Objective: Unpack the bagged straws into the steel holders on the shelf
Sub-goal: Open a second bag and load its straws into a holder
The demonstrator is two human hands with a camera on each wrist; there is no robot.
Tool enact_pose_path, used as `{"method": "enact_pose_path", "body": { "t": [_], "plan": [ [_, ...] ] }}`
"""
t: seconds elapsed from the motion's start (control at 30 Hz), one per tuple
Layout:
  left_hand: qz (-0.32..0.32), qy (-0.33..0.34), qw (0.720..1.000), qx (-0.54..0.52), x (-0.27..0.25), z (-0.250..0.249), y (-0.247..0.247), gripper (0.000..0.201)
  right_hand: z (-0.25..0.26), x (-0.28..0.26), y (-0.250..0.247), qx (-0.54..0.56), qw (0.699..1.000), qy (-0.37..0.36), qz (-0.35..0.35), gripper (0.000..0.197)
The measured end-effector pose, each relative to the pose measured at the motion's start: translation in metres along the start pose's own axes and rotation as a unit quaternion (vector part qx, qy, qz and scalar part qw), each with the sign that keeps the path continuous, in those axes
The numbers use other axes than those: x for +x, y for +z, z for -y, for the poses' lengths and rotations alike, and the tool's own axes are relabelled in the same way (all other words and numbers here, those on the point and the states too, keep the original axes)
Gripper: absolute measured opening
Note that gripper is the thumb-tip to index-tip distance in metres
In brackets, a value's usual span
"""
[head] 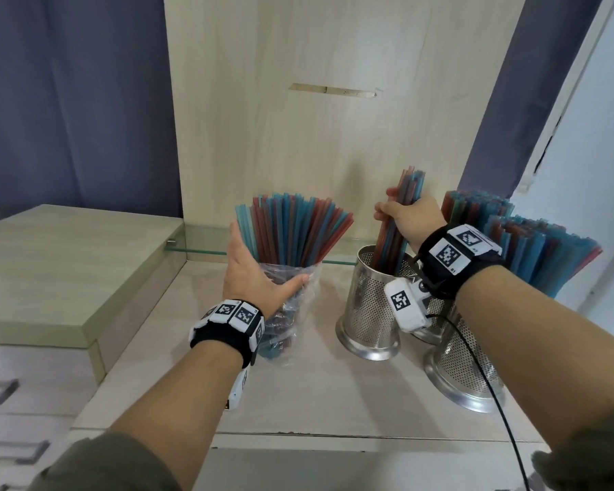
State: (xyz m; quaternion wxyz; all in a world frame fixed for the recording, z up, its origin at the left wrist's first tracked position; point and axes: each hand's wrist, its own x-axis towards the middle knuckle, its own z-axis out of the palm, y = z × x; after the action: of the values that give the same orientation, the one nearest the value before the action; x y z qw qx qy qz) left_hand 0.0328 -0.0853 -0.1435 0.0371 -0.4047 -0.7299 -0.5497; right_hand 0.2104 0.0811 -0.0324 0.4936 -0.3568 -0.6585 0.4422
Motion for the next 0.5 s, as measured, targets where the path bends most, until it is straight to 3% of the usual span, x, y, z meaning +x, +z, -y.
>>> {"method": "enact_pose_path", "body": {
  "t": [0.1, 0.2, 0.37, 0.5],
  "plan": [
    [-0.003, 0.004, 1.0, 0.001, 0.0, 0.0, 0.0, 0.146, -0.006, -0.001, -0.002, -0.099, 0.995, 0.02, -0.023, 0.006],
    [-0.001, 0.004, 1.0, -0.002, 0.001, 0.001, 0.001, 0.146, -0.01, -0.005, -0.005, -0.214, 0.976, 0.045, -0.015, 0.026],
    [-0.007, 0.009, 1.0, -0.01, 0.001, 0.003, 0.002, 0.146, -0.016, -0.014, -0.01, -0.268, 0.959, 0.089, 0.037, 0.054],
    [-0.008, 0.007, 1.0, -0.009, 0.002, 0.004, 0.003, 0.146, -0.01, -0.032, -0.017, -0.249, 0.96, 0.11, 0.067, 0.065]
  ]
}}
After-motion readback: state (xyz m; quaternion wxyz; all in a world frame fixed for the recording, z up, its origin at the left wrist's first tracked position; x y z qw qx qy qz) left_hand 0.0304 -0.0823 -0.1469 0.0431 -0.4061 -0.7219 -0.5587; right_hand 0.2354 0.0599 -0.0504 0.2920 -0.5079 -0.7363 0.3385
